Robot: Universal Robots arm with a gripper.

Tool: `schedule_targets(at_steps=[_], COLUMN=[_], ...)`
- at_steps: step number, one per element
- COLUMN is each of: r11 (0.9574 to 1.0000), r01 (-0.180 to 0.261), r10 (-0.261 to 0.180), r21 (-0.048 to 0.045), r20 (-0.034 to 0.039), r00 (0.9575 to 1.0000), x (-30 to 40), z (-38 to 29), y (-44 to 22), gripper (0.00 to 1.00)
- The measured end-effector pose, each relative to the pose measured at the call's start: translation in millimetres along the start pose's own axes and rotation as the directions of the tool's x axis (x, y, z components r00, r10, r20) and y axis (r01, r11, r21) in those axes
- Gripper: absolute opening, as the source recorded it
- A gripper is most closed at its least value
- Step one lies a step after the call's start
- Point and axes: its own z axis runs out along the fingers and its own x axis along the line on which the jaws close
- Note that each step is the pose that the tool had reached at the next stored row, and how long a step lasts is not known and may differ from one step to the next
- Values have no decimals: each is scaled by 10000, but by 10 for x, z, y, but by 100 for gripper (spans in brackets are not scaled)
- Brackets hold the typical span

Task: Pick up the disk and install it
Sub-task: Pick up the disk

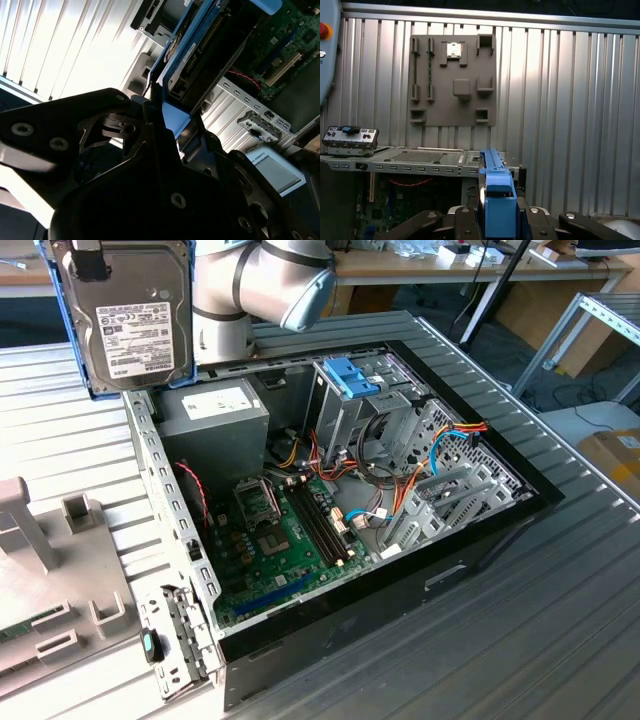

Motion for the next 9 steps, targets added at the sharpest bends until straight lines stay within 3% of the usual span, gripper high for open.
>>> schedule_targets(at_steps=[3, 9], r11=[10000, 10000], r01=[0, 0], r10=[0, 0], r21=[0, -1], r20=[-1, -1], r00=[10000, 10000], x=[-6, -6], z=[-2, -2], y=[-117, -158], gripper=[37, 37])
